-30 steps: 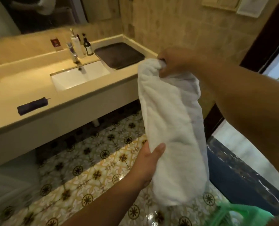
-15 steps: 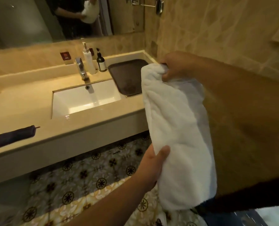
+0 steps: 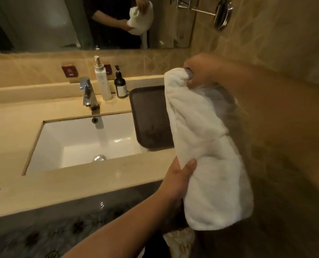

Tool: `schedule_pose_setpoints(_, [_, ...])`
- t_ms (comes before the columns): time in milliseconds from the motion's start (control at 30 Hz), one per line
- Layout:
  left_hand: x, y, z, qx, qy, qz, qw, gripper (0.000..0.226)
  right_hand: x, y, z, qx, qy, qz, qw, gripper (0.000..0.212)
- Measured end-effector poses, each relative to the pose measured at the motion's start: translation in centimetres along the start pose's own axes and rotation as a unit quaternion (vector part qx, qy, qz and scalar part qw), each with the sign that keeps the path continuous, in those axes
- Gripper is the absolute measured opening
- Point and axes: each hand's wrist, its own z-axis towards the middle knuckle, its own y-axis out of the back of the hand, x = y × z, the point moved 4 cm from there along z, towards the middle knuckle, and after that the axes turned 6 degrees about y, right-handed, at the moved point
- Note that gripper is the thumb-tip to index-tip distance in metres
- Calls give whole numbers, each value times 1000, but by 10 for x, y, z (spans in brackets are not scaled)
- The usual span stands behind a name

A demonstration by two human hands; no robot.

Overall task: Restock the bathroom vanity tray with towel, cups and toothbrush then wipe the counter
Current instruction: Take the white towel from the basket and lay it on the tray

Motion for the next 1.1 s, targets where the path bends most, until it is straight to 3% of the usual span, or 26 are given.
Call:
schedule_pose_setpoints(167, [-21, 34, 112, -30, 28, -25, 999, 46, -50, -32, 107, 21, -14, -9, 1000, 20])
schedule_pose_setpoints(267, [-26, 50, 165, -49, 60, -15, 997, 47, -69, -48, 161, 42, -17, -16, 999, 26])
schedule_pose_setpoints(467, [-15, 66, 254, -90, 93, -108, 986, 44, -92, -94, 255, 87, 34, -74, 993, 19])
schedule_pose_setpoints(700, [18, 81, 315, -99, 140, -75, 982, 53, -114, -174, 316, 132, 62, -94, 985, 21])
schedule_pose_setpoints(800, [31, 79, 327, -87, 147, -114, 979, 47, -123, -208, 324, 132, 68, -97, 984, 23])
schedule_pose_setpoints(1100, [48, 86, 337, -200, 166, 88, 962, 34, -142, -258, 339, 128, 48, -83, 987, 19])
